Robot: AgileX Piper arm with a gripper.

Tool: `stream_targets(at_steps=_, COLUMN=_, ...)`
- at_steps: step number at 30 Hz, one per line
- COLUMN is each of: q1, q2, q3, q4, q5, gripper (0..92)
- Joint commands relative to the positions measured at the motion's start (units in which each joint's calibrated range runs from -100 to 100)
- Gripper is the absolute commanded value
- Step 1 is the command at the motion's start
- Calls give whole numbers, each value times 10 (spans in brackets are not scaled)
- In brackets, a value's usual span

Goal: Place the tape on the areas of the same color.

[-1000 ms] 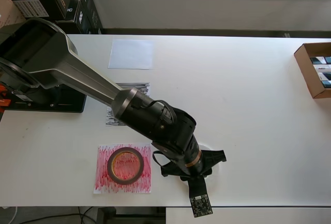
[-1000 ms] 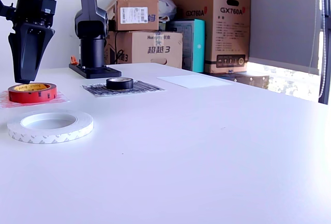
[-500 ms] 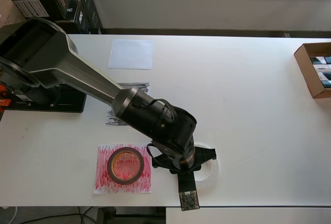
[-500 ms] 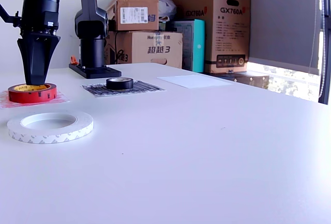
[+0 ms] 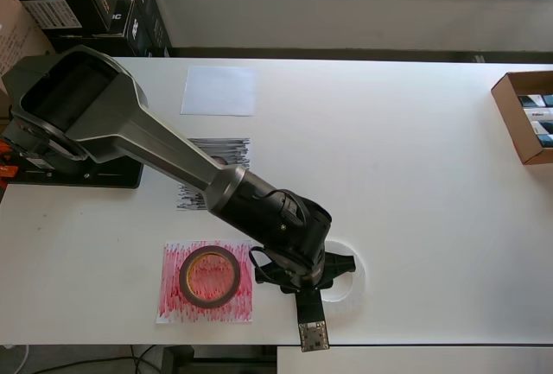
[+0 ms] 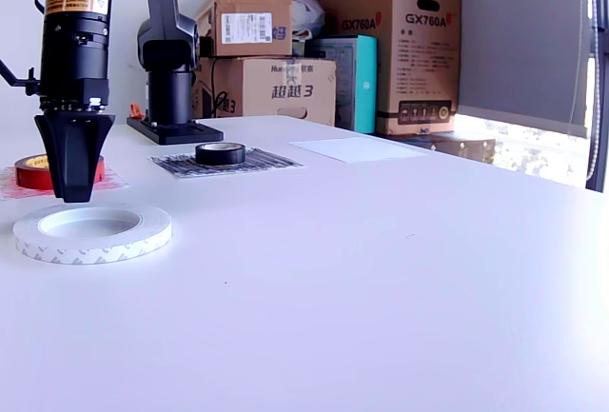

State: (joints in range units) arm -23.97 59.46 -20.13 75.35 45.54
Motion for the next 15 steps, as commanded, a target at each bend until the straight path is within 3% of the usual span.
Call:
stream_targets(at_steps=1, q1=-4, q2=-5, q3=-4, q4=5, q5=2, gripper=550)
stream_targets(at_steps=5, q1=-3, q2=-4, q3=-4, q4=4, q5=2, gripper=634)
stream_targets(at_steps=15, q1=-2, q2=2, q3=4, q4=6, q5=2, gripper=638)
